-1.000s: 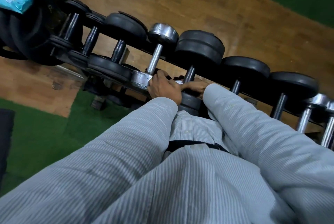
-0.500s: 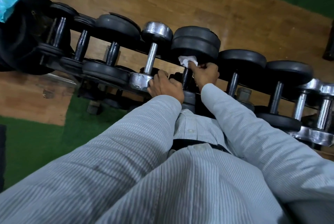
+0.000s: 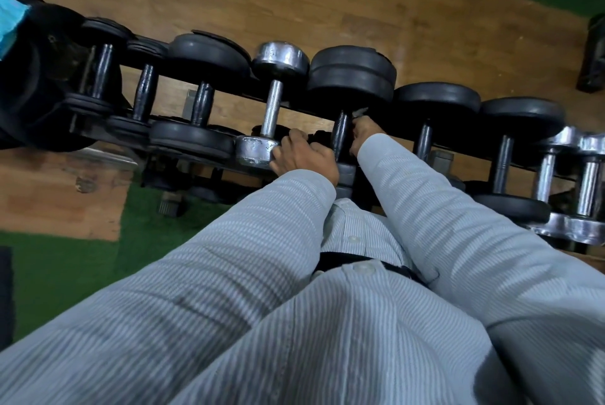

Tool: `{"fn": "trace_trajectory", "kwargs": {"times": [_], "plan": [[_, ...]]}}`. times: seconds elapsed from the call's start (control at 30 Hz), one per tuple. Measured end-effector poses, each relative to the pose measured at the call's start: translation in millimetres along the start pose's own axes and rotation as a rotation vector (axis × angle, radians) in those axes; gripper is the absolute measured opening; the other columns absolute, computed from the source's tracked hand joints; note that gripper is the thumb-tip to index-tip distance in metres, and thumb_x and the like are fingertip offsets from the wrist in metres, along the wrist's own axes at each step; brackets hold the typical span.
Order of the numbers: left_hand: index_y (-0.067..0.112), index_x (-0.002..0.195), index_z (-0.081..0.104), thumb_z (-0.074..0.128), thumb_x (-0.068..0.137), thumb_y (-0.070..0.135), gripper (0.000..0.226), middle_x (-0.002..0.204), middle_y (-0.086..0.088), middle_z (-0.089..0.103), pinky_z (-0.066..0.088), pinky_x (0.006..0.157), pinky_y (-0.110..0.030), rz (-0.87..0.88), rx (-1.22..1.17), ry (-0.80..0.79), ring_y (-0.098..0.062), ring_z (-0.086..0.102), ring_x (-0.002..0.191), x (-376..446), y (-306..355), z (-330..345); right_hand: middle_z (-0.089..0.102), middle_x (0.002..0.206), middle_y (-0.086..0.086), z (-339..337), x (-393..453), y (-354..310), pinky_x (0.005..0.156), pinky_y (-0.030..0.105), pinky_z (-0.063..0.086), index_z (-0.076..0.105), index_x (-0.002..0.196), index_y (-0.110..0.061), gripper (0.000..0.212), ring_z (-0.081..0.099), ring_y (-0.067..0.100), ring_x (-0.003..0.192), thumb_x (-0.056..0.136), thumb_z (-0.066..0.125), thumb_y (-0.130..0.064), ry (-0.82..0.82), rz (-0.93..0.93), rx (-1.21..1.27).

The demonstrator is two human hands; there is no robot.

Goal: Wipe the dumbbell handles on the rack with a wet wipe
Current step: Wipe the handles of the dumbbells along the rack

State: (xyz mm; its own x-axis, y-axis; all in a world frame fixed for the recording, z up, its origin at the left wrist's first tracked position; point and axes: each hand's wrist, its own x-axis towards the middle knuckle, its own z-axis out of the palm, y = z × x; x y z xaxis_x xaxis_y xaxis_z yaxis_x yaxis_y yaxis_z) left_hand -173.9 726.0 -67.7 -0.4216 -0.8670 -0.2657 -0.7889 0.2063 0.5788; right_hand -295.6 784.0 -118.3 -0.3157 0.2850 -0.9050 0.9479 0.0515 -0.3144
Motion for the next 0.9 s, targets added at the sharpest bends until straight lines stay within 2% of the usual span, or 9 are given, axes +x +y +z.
{"fn": "trace_trajectory", "kwargs": {"times": [0.07,0.17,0.23,0.33,0.43,0.5,0.63,0.73,0.9], "plan": [[0.015,0.092,0.064,0.043,0.070,0.018,0.030,0.090,-0.005,0.067,0.037,0.092,-0.044,0.007,-0.009,0.009,-0.030,0.058,0.095,0,-1,2,0.068,0.090,0.015,-5,-11,-1,0.063,0.037,0.052,0.063,0.090,-0.002,0.020,0.065,0.027,0.077,0.099,0.052,-0.017,-0.114,0.036,-0.041],[0.016,0.091,0.063,0.043,0.071,0.020,0.029,0.090,-0.004,0.066,0.037,0.091,-0.044,0.019,0.010,-0.006,-0.029,0.057,0.095,1,-3,4,0.067,0.104,0.011,-20,-19,-4,0.071,0.034,0.052,0.064,0.091,-0.010,0.015,0.063,0.028,0.081,0.089,0.049,-0.014,-0.245,0.015,-0.033],[0.017,0.090,0.063,0.044,0.070,0.020,0.028,0.088,-0.003,0.065,0.037,0.090,-0.044,0.016,0.016,0.003,-0.030,0.057,0.093,2,-4,5,0.066,0.094,0.004,-33,-16,-9,0.067,0.029,0.046,0.061,0.082,-0.017,0.012,0.059,0.022,0.072,0.086,0.050,-0.020,-0.319,0.004,-0.029],[0.017,0.089,0.063,0.044,0.070,0.019,0.027,0.088,-0.003,0.065,0.037,0.090,-0.043,0.024,0.018,0.011,-0.029,0.057,0.093,1,-5,7,0.070,0.086,0.001,-44,-19,-12,0.066,0.027,0.045,0.070,0.091,-0.019,0.016,0.065,0.020,0.075,0.088,0.064,-0.034,-0.318,-0.104,-0.254],[0.017,0.091,0.064,0.043,0.071,0.021,0.029,0.090,-0.003,0.066,0.036,0.092,-0.043,0.023,0.017,0.004,-0.030,0.057,0.096,1,-5,7,0.073,0.082,0.005,-50,-15,-8,0.050,0.019,0.044,0.074,0.090,-0.010,0.019,0.064,0.019,0.070,0.083,0.083,-0.025,-0.200,-0.301,-0.452],[0.017,0.092,0.064,0.043,0.071,0.021,0.030,0.091,-0.002,0.066,0.036,0.092,-0.043,0.017,0.021,-0.005,-0.029,0.057,0.096,1,-5,6,0.077,0.078,0.005,-55,-14,-6,0.056,0.022,0.048,0.079,0.086,-0.002,0.025,0.066,0.015,0.068,0.076,0.090,-0.023,-0.191,-0.415,-0.646],[0.017,0.092,0.064,0.046,0.072,0.020,0.027,0.092,-0.002,0.067,0.035,0.092,-0.043,0.011,0.020,-0.004,-0.029,0.057,0.097,1,-4,7,0.071,0.060,-0.012,-61,-31,1,0.078,0.025,0.055,0.077,0.066,-0.017,0.018,0.067,0.008,0.073,0.067,0.095,-0.018,-0.260,-0.458,-1.019],[0.018,0.095,0.064,0.050,0.076,0.019,0.024,0.095,-0.002,0.067,0.034,0.094,-0.043,0.014,0.040,-0.023,-0.028,0.057,0.100,2,-6,6,0.075,0.070,-0.005,-53,-33,6,0.077,0.027,0.057,0.079,0.069,-0.014,0.030,0.070,0.012,0.077,0.055,0.101,-0.030,-0.089,-0.549,-0.916],[0.017,0.095,0.064,0.052,0.076,0.016,0.022,0.095,-0.002,0.066,0.034,0.093,-0.042,0.015,0.041,-0.023,-0.028,0.057,0.099,0,-3,3,0.077,0.077,0.001,-28,-32,-1,0.081,0.030,0.061,0.081,0.075,-0.018,0.031,0.074,0.017,0.078,0.062,0.096,-0.041,0.175,-0.722,-0.451]]}}
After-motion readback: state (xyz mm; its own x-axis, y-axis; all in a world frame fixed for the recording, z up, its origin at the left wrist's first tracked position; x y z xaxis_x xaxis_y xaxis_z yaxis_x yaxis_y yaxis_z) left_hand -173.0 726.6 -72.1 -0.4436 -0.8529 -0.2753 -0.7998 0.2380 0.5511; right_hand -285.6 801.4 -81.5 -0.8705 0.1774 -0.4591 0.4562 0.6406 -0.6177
